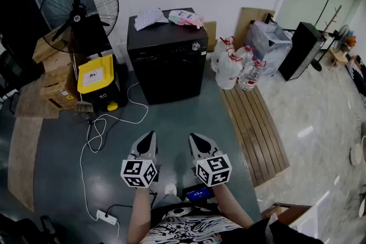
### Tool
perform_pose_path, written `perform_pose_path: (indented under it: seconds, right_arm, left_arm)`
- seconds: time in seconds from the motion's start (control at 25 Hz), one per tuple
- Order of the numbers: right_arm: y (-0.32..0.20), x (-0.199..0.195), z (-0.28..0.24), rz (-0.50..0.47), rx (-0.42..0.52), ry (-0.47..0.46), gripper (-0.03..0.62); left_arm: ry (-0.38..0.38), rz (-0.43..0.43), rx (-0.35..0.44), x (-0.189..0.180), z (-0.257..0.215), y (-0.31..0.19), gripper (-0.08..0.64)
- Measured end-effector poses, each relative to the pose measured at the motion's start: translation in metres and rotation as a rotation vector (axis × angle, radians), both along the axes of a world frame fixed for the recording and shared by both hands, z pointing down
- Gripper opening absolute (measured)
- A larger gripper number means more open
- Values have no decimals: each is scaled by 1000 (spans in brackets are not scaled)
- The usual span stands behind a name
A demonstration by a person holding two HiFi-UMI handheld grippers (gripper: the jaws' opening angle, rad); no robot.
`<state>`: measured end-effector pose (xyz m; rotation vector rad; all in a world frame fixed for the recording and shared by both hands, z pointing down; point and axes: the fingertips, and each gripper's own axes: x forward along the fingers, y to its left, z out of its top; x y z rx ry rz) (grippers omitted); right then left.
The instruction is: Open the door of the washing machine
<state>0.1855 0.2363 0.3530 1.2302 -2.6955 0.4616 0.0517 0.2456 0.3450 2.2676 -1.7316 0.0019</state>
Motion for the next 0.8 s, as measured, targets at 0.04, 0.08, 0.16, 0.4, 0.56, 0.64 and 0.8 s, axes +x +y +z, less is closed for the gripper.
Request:
perform_pose_path:
  seconds: [0.04, 0.08, 0.16, 0.4, 0.56, 0.64, 0.8]
  right_arm:
    - [3, -1, 0, 1, 0, 2, 2]
    - [5, -1, 0, 3, -1, 4, 2]
    - [9, 0, 2, 11, -4, 9, 2]
    - [19, 7, 2, 23, -12, 2, 2]
    - [12, 15, 0, 63, -33, -60, 3]
    - [9, 15, 3, 61, -42, -59, 5]
    - [0, 4, 9, 8, -67, -54, 143]
  left_arm:
    - [13, -8, -2, -4, 1, 3, 2]
    - [26, -14, -4, -7, 1, 5, 2]
    - [48, -20, -6, -10, 2, 9, 2]
    - [80, -82, -20, -25, 4, 21, 2]
    - [39, -84, 6, -28, 0, 19, 41]
    - [40, -69, 21, -27, -2, 17, 149]
    - [34, -77, 5, -32, 2, 6, 147]
